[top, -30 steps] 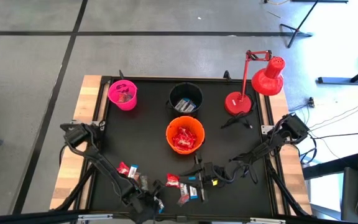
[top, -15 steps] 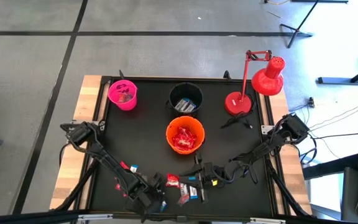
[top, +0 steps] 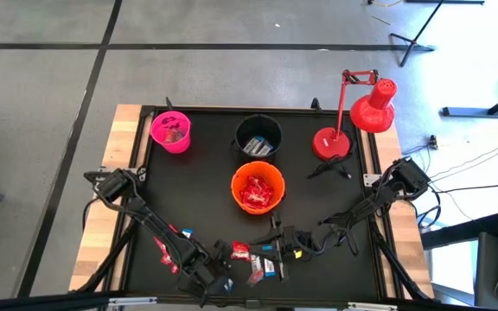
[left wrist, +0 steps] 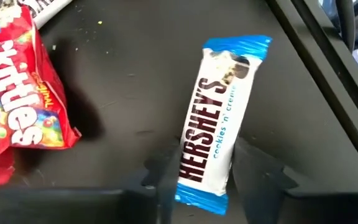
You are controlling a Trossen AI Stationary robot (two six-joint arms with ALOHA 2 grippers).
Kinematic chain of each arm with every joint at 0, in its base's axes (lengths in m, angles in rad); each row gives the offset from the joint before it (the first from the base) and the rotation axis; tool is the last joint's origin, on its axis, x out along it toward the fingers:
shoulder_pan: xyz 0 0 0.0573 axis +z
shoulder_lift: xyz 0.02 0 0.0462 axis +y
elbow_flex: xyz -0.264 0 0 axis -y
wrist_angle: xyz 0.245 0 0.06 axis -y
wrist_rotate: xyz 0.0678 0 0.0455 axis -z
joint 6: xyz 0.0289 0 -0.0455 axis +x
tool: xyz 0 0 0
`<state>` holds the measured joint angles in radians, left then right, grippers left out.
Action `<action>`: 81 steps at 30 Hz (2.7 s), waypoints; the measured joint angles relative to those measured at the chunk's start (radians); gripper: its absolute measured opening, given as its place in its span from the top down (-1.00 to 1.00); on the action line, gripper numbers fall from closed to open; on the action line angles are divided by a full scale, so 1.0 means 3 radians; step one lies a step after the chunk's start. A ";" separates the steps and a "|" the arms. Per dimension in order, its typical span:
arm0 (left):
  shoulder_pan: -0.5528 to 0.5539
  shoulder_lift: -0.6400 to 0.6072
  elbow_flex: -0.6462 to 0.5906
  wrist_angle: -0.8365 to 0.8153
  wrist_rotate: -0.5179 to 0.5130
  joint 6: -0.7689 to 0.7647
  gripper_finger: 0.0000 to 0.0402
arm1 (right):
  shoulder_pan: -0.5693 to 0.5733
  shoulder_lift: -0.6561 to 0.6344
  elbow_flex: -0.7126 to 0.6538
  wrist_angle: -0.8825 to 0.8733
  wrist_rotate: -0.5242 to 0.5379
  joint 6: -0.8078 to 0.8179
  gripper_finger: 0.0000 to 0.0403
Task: Sort candy
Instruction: Put the white chocolate into the black bucket
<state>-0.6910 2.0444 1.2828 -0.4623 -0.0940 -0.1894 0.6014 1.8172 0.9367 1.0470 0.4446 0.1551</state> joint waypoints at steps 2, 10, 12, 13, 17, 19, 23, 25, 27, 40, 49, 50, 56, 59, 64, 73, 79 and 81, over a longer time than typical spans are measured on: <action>0.0001 -0.0001 -0.0002 -0.0002 0.0013 -0.0056 0.48 | 0.0000 0.0000 0.0000 -0.0004 0.0000 0.0000 0.53; -0.0014 -0.0156 -0.0020 -0.0018 0.0025 -0.0227 0.69 | 0.0000 0.0001 0.0000 -0.0006 0.0000 0.0000 0.53; -0.0017 -0.0217 -0.0026 -0.0041 0.0014 -0.0234 0.71 | 0.0000 0.0000 0.0000 -0.0006 0.0000 0.0000 0.53; -0.0019 -0.0250 -0.0030 -0.0065 0.0011 -0.0234 0.72 | 0.0000 0.0001 0.0000 -0.0006 -0.0001 0.0000 0.53; -0.0039 -0.0379 -0.0033 -0.0113 -0.0115 -0.0236 0.82 | 0.0000 0.0001 0.0000 -0.0006 0.0000 0.0001 0.53; -0.0052 -0.0447 -0.0031 -0.0160 -0.0162 -0.0239 0.90 | 0.0000 0.0001 0.0000 -0.0007 0.0000 0.0001 0.53; -0.0053 -0.0560 -0.0029 -0.0215 -0.0278 -0.0297 0.99 | 0.0000 0.0001 0.0000 -0.0006 -0.0001 0.0000 0.53; -0.0058 -0.0612 -0.0023 -0.0239 -0.0345 -0.0304 1.00 | 0.0000 0.0001 0.0000 -0.0006 0.0000 0.0000 0.53; -0.0063 -0.0642 -0.0022 -0.0283 -0.0373 -0.0309 1.00 | 0.0000 0.0001 0.0000 -0.0006 -0.0001 0.0000 0.53; -0.0089 -0.0550 -0.0018 -0.0121 -0.0319 -0.0307 0.66 | 0.0000 0.0001 0.0000 -0.0006 -0.0001 0.0000 0.53; -0.0066 -0.0278 -0.0014 0.0046 -0.0409 -0.0365 0.11 | 0.0000 0.0001 0.0000 -0.0005 -0.0022 0.0000 0.53; -0.0064 -0.0231 -0.0014 0.0043 -0.0409 -0.0397 0.08 | 0.0000 0.0001 0.0000 -0.0006 -0.0029 0.0000 0.53; -0.0007 -0.0099 -0.0004 -0.0013 -0.0353 -0.0676 0.02 | 0.0001 0.0001 0.0000 -0.0007 -0.0036 -0.0001 0.53; 0.0023 -0.0098 -0.0002 -0.0082 -0.0303 -0.0757 0.14 | 0.0001 0.0001 0.0000 -0.0009 -0.0037 -0.0001 0.53; 0.0031 -0.0096 0.0003 -0.0167 -0.0334 -0.0795 0.56 | 0.0000 0.0001 0.0000 -0.0011 -0.0037 -0.0001 0.53; 0.0034 -0.0122 -0.0002 -0.0184 -0.0373 -0.0746 0.99 | 0.0000 0.0001 0.0000 -0.0029 -0.0037 -0.0001 0.53; 0.0038 -0.0230 -0.0021 -0.0250 -0.0394 -0.0732 0.98 | 0.0000 0.0001 0.0000 -0.0040 -0.0038 -0.0001 0.53; 0.0036 -0.0285 -0.0029 -0.0298 -0.0434 -0.0728 0.98 | 0.0000 0.0001 0.0000 -0.0053 -0.0038 -0.0001 0.53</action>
<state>-0.6803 1.9590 1.2742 -0.5518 -0.2244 -0.4077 0.6015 1.8175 0.9367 1.0310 0.4333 0.1547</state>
